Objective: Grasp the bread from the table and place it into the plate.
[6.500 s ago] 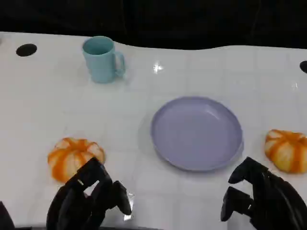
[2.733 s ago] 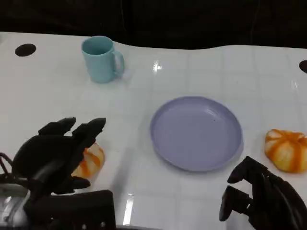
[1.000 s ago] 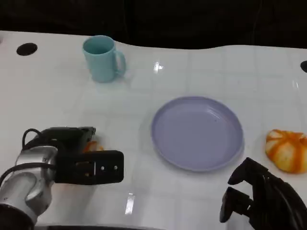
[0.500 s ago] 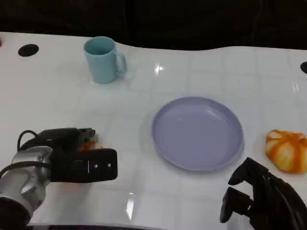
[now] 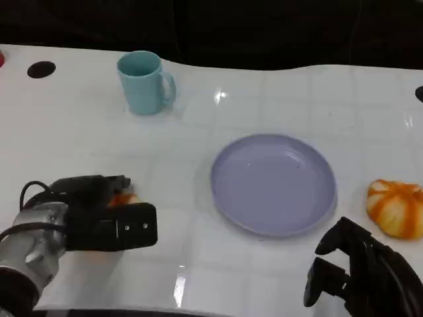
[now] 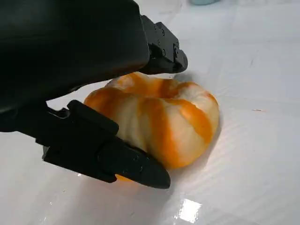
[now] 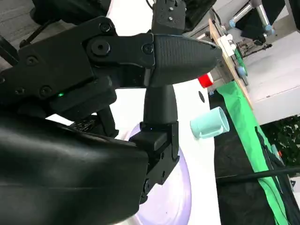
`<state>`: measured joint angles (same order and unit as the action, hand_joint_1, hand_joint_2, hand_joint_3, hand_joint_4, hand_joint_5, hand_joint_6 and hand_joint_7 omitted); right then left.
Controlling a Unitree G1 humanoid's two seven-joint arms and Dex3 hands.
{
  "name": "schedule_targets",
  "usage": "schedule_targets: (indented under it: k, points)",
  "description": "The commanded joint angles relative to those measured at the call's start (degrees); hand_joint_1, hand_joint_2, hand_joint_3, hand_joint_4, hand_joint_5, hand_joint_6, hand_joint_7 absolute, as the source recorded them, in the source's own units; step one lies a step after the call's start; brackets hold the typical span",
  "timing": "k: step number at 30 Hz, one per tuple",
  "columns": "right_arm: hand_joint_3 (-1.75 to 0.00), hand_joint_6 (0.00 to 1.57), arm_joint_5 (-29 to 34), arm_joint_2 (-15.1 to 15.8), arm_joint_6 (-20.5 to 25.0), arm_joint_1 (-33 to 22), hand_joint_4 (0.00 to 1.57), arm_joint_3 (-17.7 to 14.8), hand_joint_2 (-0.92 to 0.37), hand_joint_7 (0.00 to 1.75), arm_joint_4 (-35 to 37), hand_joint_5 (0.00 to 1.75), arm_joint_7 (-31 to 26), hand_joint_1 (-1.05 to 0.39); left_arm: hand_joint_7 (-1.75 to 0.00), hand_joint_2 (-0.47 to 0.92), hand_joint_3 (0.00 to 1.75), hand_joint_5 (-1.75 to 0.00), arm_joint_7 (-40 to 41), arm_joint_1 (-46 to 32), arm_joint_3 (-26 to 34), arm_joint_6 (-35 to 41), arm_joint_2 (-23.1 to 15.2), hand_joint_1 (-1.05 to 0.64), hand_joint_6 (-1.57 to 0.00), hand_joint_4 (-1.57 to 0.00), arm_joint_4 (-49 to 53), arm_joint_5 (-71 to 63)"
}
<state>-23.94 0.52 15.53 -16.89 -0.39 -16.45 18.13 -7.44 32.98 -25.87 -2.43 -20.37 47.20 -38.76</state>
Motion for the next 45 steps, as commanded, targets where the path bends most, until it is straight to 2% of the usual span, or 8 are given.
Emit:
schedule_targets:
  k: [1, 15, 18, 23, 24, 27, 29, 45]
  points:
    - [-0.56, 0.46, -0.9, 0.6, 0.1, 0.1, 0.74, -0.5, -0.90, 1.75, -0.1, 1.75, 0.2, -0.52, -0.03, 0.88, 0.00, -0.10, 2.1, -3.4, -0.8, -1.0, 0.1, -0.37, -0.30, -0.21, 2.1, 0.4]
    - [-0.55, 0.47, -0.8, 0.8, 0.2, 0.0, 0.75, -0.6, -0.91, 1.75, -0.3, 1.75, 0.2, -0.52, -0.07, 0.92, 0.11, -0.45, 8.4, -3.9, -0.3, -4.9, 0.8, -0.19, -0.70, -0.69, 6.2, 2.4]
    - [-0.55, 0.46, -0.7, 0.9, 0.1, -0.1, 0.74, -0.5, -0.92, 1.75, -0.5, 1.75, 0.2, -0.52, -0.13, 0.92, 0.15, -0.87, 10.7, -3.8, -0.2, -6.6, 1.0, -0.27, -0.98, -0.76, 7.7, 2.7]
    - [-0.55, 0.46, -0.8, 0.8, 0.2, -0.1, 0.74, -0.6, -0.92, 1.75, -0.5, 1.75, 0.1, -0.51, -0.27, 0.92, 0.17, -1.21, 15.3, -3.5, -0.4, -8.9, 1.2, -0.27, -1.16, -0.75, 10.2, 2.4]
    - [-0.56, 0.46, -0.9, 0.8, 0.2, -0.1, 0.74, -0.6, -0.92, 1.75, -0.5, 1.75, 0.1, -0.51, -0.45, 0.92, 0.20, -1.34, 17.1, -3.7, -0.3, -9.7, 1.4, -0.27, -1.13, -0.76, 10.8, 2.4]
    - [-0.56, 0.46, -0.9, 0.8, 0.3, -0.1, 0.74, -0.7, -0.92, 1.75, -0.4, 1.75, 0.1, -0.51, -1.47, 0.75, 0.63, -1.70, 23.6, -3.9, -0.7, -12.0, 1.7, -0.22, -0.81, -0.82, 12.8, 1.5]
    - [-0.56, 0.46, -0.8, 0.9, 0.1, 0.0, 0.74, -0.7, -0.91, 1.75, -0.3, 1.75, 0.1, -0.51, -1.67, 0.81, 0.65, -1.73, 26.5, -3.8, -0.9, -12.6, 2.1, -0.24, -0.69, -0.83, 14.3, 1.3]
    - [-0.54, 0.46, -1.1, 0.8, 0.0, 0.4, 0.75, -1.0, -0.91, 1.75, 0.6, 1.75, 0.7, -0.54, -1.75, 0.92, 0.48, -1.75, 35.6, -2.5, -2.6, -16.8, 1.8, -0.31, -0.59, -0.81, 14.8, -0.3]
